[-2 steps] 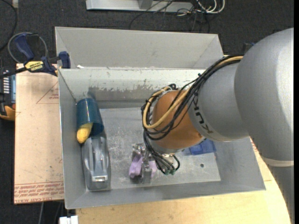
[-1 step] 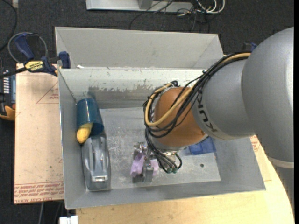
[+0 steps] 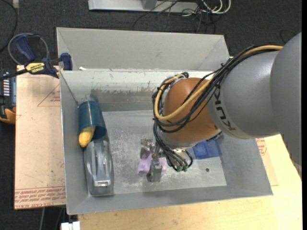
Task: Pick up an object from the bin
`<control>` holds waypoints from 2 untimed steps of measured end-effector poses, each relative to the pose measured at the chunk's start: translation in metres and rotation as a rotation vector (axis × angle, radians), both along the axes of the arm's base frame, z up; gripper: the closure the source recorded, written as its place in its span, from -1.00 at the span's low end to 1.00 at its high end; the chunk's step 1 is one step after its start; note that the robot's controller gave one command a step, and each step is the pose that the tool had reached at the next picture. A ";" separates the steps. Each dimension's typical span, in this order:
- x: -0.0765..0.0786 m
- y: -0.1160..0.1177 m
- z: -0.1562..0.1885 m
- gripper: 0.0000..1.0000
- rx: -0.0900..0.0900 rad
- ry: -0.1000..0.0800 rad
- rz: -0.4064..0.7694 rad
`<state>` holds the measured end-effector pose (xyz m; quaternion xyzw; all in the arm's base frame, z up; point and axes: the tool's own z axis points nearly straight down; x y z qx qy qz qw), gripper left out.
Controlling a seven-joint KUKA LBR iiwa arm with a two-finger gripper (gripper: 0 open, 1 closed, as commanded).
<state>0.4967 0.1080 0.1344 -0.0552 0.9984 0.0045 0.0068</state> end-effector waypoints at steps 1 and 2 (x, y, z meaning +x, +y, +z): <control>0.002 0.001 0.018 1.00 0.002 -0.008 0.000; 0.002 0.001 0.020 1.00 0.003 -0.009 -0.001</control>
Offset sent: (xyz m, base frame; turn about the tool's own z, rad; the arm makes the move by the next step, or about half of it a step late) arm 0.0022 0.0005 0.0233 0.0003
